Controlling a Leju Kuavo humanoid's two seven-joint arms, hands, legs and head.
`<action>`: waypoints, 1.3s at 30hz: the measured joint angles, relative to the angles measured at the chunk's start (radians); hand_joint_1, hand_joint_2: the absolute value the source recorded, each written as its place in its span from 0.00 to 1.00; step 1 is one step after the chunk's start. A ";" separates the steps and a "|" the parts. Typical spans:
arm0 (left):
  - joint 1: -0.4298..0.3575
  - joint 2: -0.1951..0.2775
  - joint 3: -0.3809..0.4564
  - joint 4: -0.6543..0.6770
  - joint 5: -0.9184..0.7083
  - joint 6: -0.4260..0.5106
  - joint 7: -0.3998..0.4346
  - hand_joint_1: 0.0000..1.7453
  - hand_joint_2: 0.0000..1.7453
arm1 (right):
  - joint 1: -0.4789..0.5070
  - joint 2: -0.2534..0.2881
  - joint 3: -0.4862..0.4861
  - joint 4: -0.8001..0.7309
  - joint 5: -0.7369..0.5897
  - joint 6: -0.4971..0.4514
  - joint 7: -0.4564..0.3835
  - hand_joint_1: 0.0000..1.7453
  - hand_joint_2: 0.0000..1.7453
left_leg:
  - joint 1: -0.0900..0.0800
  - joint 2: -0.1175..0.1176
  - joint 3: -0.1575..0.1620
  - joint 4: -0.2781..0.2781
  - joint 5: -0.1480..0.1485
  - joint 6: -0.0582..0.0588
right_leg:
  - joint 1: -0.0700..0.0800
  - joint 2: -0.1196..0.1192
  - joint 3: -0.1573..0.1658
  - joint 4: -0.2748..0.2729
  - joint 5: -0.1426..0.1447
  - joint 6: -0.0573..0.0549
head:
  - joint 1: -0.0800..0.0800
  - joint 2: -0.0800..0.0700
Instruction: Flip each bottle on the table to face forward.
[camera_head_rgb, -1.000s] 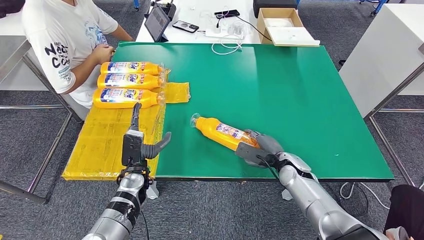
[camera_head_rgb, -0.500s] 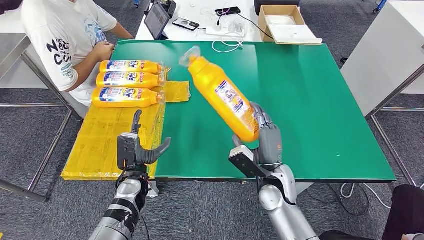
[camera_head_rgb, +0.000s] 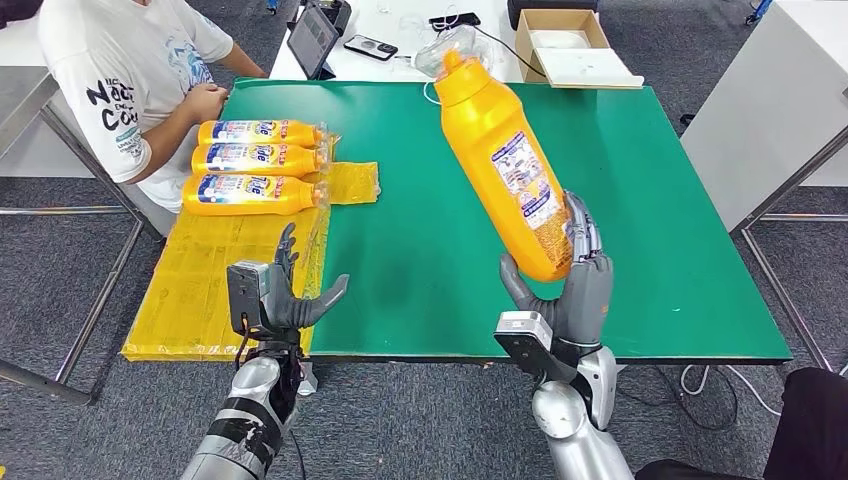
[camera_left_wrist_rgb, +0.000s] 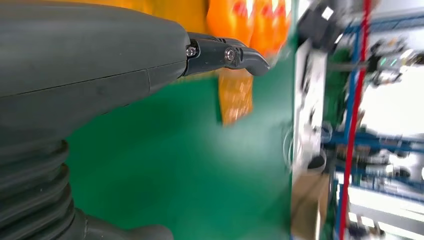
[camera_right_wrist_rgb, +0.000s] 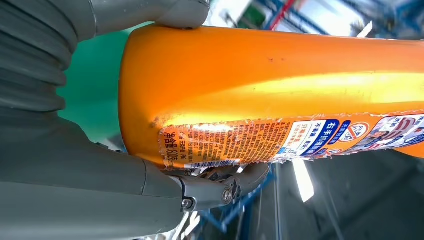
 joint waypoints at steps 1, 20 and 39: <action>0.000 -0.001 0.000 -0.002 0.028 -0.031 0.011 0.00 1.00 | 0.005 0.003 -0.004 -0.007 0.002 -0.009 -0.005 1.00 1.00 | 0.000 0.000 0.000 0.000 0.000 0.000 | 0.000 0.000 0.000 0.000 0.000 0.000 | 0.000 0.000; 0.045 0.042 -0.113 -0.136 0.637 -0.652 0.237 0.00 1.00 | 0.036 0.061 0.096 0.185 0.083 0.023 -0.133 1.00 1.00 | 0.000 0.000 -0.001 0.000 0.000 0.000 | 0.000 0.000 -0.001 0.000 0.000 0.000 | 0.000 0.000; 0.048 0.058 -0.162 -0.154 0.677 -0.688 0.239 0.00 1.00 | 0.029 0.097 0.197 0.366 0.109 0.076 -0.120 1.00 1.00 | 0.000 0.000 -0.001 0.000 0.000 0.000 | 0.000 0.000 -0.001 0.000 0.000 0.000 | 0.000 0.000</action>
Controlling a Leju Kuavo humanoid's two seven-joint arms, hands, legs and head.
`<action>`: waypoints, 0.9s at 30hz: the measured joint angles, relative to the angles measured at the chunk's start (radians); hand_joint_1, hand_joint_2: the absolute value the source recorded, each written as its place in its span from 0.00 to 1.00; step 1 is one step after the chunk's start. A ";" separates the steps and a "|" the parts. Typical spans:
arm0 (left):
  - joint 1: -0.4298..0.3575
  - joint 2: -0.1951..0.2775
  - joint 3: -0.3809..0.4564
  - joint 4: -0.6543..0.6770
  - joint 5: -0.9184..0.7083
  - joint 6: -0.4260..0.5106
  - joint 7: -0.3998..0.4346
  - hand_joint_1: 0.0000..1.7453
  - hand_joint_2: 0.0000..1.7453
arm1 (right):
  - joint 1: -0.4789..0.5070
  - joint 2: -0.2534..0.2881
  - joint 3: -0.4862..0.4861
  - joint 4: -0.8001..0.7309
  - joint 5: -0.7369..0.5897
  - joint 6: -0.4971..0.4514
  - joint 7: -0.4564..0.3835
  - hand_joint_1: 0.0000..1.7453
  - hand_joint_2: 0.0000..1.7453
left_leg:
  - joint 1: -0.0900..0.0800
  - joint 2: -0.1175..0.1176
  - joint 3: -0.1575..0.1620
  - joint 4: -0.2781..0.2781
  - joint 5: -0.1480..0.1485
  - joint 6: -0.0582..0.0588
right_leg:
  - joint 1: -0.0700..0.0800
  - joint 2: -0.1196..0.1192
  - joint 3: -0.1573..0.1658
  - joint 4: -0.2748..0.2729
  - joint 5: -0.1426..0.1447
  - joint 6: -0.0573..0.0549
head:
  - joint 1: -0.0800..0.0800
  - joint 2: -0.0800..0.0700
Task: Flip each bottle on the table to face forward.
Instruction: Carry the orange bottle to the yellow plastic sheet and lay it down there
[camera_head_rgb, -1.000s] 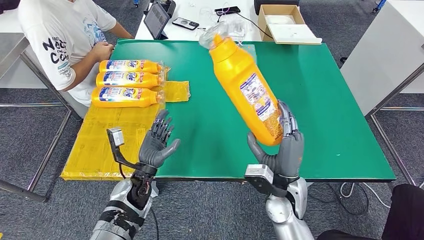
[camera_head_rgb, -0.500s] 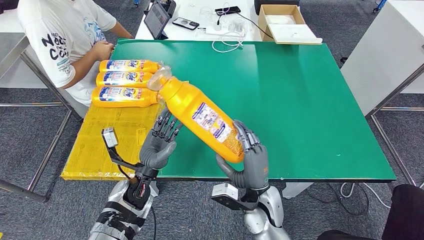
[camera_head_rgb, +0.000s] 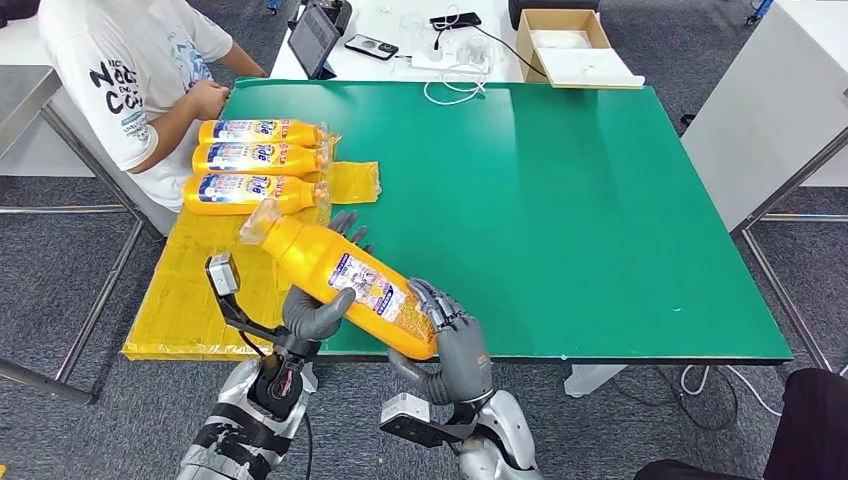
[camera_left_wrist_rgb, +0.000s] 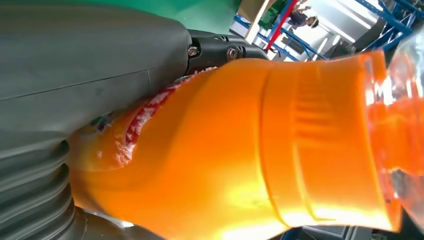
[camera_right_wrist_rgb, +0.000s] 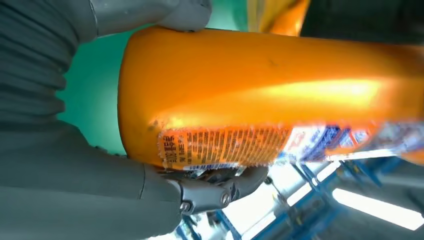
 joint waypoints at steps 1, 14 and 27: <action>0.001 0.002 -0.005 -0.002 0.001 -0.005 -0.003 0.00 1.00 | -0.004 0.004 0.014 0.030 0.006 0.017 0.009 1.00 1.00 | 0.000 0.000 0.000 0.000 0.000 0.000 | 0.000 0.000 0.000 0.000 0.000 0.000 | 0.000 0.000; 0.032 0.018 -0.009 -0.016 -0.028 -0.005 -0.021 0.00 1.00 | -0.041 0.019 0.041 0.140 0.016 0.051 0.057 1.00 1.00 | 0.000 0.001 0.000 0.000 0.000 0.000 | 0.000 0.000 -0.001 0.000 0.000 0.000 | 0.000 0.000; 0.026 0.040 -0.030 0.000 -0.338 0.158 -0.102 1.00 1.00 | -0.053 0.019 0.039 0.196 0.010 0.059 0.091 1.00 1.00 | 0.000 0.001 0.000 0.000 0.000 0.000 | 0.000 0.000 -0.002 0.000 0.000 0.000 | 0.000 0.000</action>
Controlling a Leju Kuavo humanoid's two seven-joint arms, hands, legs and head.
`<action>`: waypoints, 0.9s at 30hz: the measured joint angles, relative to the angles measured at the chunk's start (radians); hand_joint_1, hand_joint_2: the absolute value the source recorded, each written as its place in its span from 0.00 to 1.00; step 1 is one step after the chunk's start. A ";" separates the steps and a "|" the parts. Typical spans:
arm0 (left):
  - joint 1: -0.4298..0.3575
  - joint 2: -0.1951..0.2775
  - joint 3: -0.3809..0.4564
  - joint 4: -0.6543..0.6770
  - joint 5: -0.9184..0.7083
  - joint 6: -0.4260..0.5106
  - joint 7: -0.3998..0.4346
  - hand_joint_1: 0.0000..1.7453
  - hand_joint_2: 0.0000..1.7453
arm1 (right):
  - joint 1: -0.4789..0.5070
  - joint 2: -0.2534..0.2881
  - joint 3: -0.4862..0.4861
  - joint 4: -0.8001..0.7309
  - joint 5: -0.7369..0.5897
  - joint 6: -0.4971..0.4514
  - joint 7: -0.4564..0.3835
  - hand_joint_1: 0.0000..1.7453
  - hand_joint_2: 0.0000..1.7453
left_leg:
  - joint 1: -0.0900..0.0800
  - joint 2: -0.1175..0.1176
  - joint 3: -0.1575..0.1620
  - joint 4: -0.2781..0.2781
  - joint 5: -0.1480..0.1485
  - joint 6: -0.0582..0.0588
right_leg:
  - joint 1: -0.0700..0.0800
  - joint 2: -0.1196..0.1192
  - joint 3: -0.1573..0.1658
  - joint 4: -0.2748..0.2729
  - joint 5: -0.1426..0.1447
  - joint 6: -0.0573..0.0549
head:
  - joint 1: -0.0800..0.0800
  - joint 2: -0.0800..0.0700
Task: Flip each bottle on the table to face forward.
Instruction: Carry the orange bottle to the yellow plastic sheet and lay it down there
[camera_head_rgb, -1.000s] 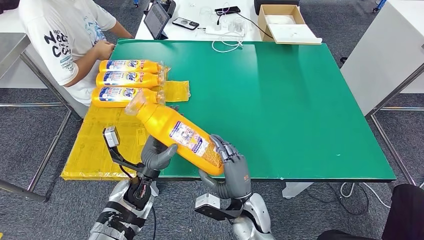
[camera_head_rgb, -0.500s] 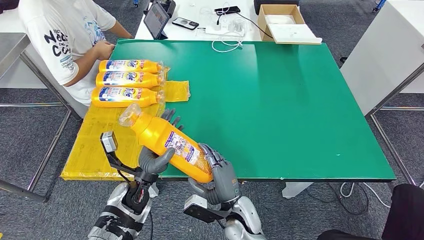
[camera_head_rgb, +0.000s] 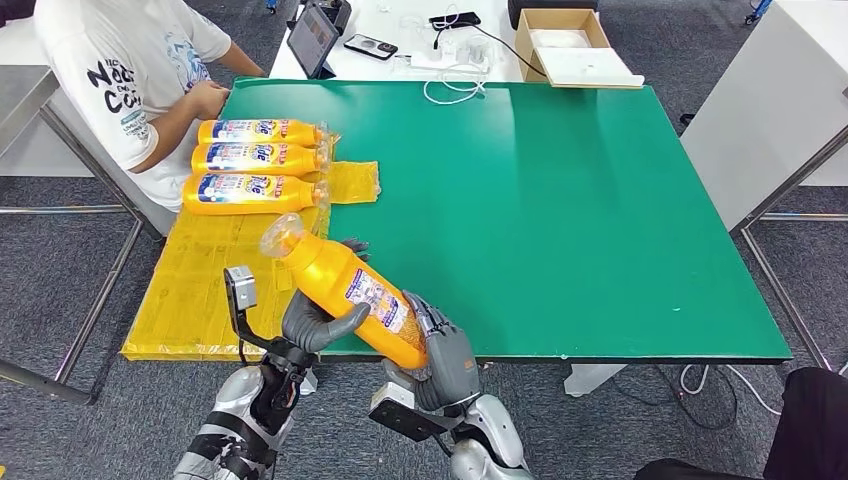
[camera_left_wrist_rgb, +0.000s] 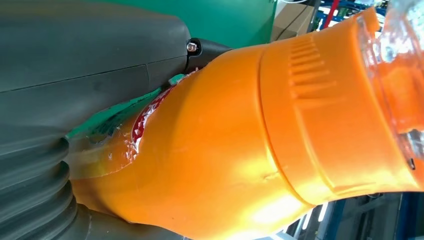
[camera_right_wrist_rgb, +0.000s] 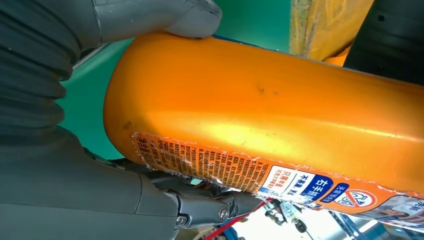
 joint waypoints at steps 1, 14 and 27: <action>-0.001 0.000 0.000 0.003 0.000 0.000 0.001 1.00 1.00 | 0.000 0.000 0.000 0.002 -0.001 0.000 0.001 1.00 1.00 | 0.000 0.000 0.000 0.000 0.000 0.000 | 0.000 0.000 0.000 0.000 0.000 0.000 | 0.000 0.000; -0.013 -0.003 0.005 0.020 0.051 -0.012 0.034 1.00 1.00 | -0.001 0.002 0.000 0.033 -0.004 -0.015 0.011 0.00 0.00 | 0.000 0.000 0.000 0.000 0.000 0.000 | 0.000 0.000 0.000 0.000 0.000 0.000 | 0.000 0.000; -0.012 -0.019 0.022 0.010 0.145 0.014 0.054 1.00 1.00 | -0.006 0.009 0.000 0.057 -0.014 -0.018 0.017 0.00 0.00 | 0.000 0.000 0.000 0.000 0.000 0.000 | 0.000 0.000 0.000 0.000 0.000 0.000 | 0.000 0.000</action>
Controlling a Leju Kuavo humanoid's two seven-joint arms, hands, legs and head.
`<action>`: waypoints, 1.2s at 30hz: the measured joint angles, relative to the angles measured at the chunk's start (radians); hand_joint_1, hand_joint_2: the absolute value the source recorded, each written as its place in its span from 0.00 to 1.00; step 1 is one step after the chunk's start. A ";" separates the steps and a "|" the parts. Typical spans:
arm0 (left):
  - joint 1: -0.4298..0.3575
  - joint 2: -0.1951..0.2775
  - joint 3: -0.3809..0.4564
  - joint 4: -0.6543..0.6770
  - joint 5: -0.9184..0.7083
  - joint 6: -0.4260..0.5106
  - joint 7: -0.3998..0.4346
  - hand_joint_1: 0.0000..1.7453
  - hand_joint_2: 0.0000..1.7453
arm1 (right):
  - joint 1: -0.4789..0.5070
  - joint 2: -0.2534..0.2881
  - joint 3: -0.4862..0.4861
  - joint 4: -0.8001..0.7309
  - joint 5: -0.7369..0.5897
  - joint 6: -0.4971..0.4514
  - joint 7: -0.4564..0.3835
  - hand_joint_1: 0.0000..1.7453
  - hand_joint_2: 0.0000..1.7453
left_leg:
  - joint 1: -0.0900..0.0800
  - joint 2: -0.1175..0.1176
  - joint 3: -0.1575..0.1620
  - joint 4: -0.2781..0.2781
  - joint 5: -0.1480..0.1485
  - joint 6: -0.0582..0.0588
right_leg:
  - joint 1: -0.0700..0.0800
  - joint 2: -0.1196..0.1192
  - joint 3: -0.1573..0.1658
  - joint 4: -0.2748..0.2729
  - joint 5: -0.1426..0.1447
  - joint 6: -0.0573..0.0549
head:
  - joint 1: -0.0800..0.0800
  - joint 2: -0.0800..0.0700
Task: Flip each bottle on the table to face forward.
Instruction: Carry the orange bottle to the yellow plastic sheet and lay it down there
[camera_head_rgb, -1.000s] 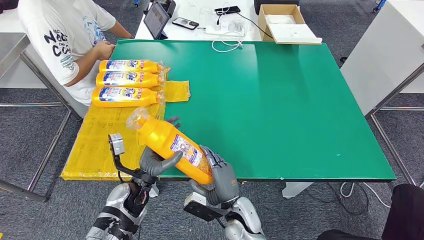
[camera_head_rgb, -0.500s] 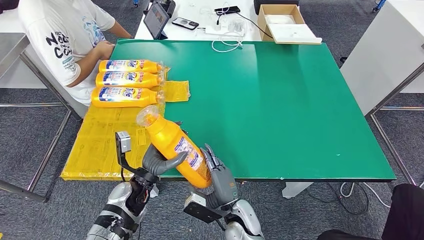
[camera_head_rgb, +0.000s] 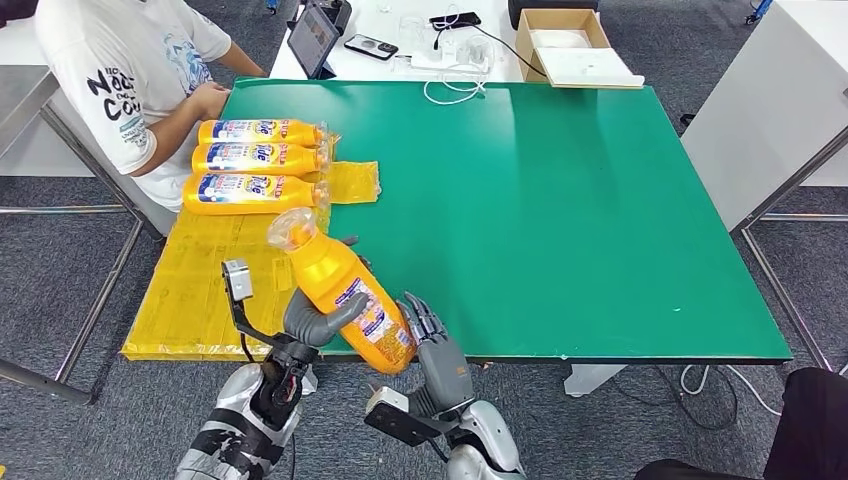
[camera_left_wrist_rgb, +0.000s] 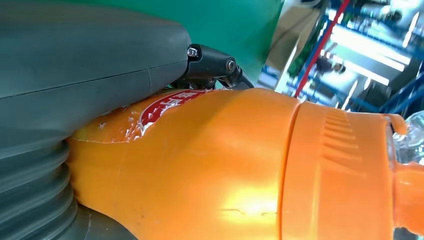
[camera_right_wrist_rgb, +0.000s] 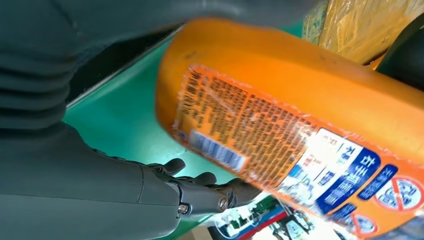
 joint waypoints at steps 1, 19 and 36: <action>0.000 -0.002 0.004 -0.003 0.001 0.012 0.000 1.00 1.00 | 0.000 0.000 0.000 0.000 -0.009 0.002 -0.002 0.00 0.00 | 0.000 0.000 0.000 0.000 0.000 0.000 | 0.000 0.000 0.000 0.000 0.000 0.000 | 0.000 0.000; -0.042 -0.013 0.064 -0.038 -0.394 0.515 -0.178 1.00 1.00 | 0.060 0.004 -0.028 -0.171 -0.132 -0.040 -0.086 0.00 0.00 | 0.000 0.000 0.000 0.000 0.000 0.000 | 0.000 0.000 0.000 0.000 0.000 0.000 | 0.000 0.000; -0.239 0.061 0.154 0.187 -1.459 1.078 -0.133 1.00 1.00 | 0.104 -0.004 -0.004 -0.578 -0.300 -0.149 -0.176 0.00 0.00 | 0.000 0.000 0.000 0.000 0.001 0.000 | 0.000 0.000 0.000 0.000 0.000 0.000 | 0.000 0.000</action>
